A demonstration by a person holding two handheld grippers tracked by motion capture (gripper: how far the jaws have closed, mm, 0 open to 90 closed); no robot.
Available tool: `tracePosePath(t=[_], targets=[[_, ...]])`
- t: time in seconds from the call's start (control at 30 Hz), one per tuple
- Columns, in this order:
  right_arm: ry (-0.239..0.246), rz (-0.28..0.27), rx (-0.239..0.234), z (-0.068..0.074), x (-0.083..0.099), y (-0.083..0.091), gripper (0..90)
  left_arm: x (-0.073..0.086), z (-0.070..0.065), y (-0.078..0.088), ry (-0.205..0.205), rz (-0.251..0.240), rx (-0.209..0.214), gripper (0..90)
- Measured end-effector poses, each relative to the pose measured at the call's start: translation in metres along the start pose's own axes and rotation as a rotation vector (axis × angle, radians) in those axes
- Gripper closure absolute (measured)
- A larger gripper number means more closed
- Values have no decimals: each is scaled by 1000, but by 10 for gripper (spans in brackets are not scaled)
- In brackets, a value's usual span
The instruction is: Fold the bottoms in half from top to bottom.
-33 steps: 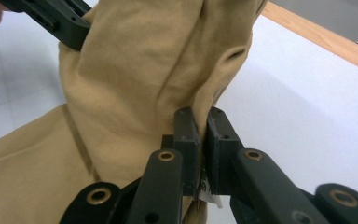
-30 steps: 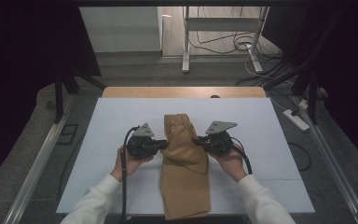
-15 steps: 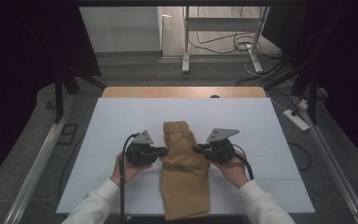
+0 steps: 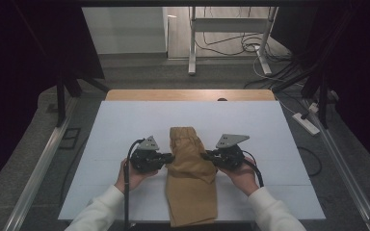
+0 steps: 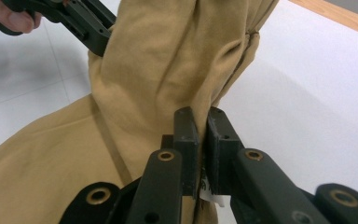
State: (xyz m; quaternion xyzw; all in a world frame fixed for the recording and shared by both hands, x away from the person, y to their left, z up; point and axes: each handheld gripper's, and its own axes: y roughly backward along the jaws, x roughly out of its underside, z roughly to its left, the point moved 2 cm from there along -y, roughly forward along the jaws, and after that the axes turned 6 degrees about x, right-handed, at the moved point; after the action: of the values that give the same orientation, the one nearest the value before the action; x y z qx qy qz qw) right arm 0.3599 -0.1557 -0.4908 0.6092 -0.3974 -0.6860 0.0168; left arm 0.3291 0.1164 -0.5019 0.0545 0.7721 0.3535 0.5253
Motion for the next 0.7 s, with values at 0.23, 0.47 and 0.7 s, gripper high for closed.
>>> tracePosePath(t=[0.23, 0.47, 0.7], targets=[[-10, -15, -31, 11, 9, 7, 830, 8, -4, -2, 5, 25, 16, 801], [-3, 19, -53, 18, 20, 5, 826, 13, -4, -7, 15, 49, 28, 796], [8, 31, -64, 22, 23, 7, 826, 16, -5, -9, 22, 54, 43, 796]])
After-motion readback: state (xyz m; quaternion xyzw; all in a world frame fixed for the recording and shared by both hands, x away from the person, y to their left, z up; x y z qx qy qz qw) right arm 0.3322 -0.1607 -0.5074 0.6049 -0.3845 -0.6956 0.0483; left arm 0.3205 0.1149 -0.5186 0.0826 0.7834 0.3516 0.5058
